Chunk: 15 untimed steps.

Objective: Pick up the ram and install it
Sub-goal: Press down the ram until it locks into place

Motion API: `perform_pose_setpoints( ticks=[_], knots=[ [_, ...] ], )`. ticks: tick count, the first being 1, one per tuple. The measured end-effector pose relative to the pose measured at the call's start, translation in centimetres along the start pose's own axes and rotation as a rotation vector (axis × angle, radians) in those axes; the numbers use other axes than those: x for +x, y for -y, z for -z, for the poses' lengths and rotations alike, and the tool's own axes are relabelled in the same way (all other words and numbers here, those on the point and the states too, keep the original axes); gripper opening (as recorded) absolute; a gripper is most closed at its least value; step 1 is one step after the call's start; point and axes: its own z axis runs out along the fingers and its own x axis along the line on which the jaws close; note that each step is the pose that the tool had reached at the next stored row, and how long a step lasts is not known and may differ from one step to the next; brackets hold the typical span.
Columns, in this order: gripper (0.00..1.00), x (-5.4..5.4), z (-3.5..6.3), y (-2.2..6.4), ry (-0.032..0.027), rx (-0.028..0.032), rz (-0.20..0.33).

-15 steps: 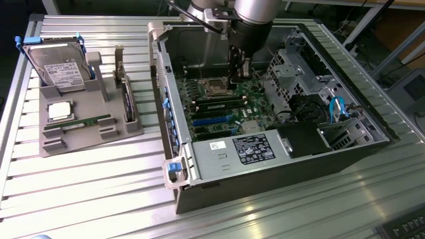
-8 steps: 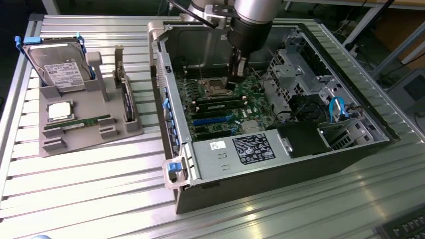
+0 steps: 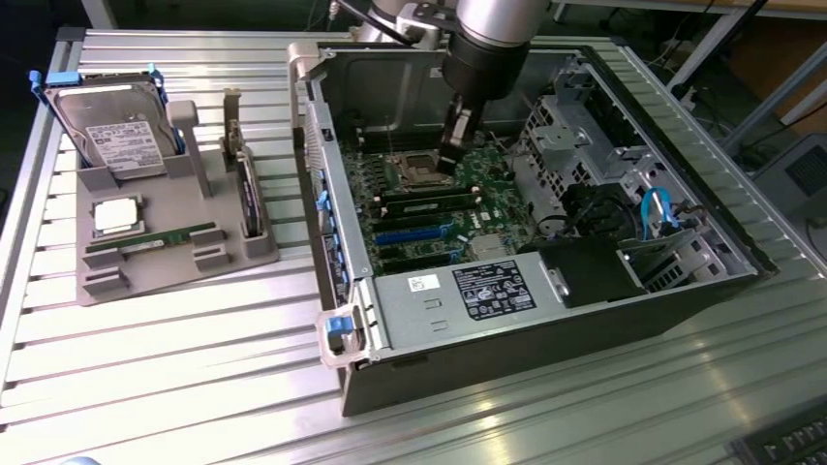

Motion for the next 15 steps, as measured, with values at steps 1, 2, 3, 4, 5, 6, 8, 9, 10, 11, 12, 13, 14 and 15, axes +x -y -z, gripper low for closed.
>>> perform_pose_setpoints(
  ticks=[1,2,3,4,5,6,8,9,10,11,12,13,14,15],
  knots=[
    [0.11,0.00,0.00,0.00,-0.0002,-0.0011,-0.017],
    [0.11,0.00,0.00,0.00,-0.0004,-0.0023,-0.037],
    [0.11,0.00,0.00,0.00,-0.0007,-0.0033,-0.052],
    [0.11,0.00,0.00,0.00,-0.0009,-0.0046,-0.074],
    [0.11,0.00,0.00,0.00,-0.0014,-0.0069,-0.111],
    [0.11,0.00,0.00,0.00,-0.0019,-0.0090,-0.145],
    [0.11,0.00,-0.01,0.00,-0.0028,-0.0137,-0.223],
    [0.11,0.00,-0.01,0.00,-0.0033,-0.0160,-0.259],
    [0.11,0.00,-0.01,0.00,-0.0035,-0.0173,-0.280],
    [0.11,0.00,-0.02,0.00,-0.0037,-0.0181,-0.294],
    [0.11,0.00,-0.02,0.00,-0.0039,-0.0192,-0.311],
    [0.11,0.00,-0.02,0.00,-0.0042,-0.0205,-0.332],
    [0.11,0.00,-0.02,0.00,-0.0044,-0.0218,-0.354],
    [0.11,0.00,-0.02,0.00,-0.0047,-0.0228,-0.371]
  ],
)
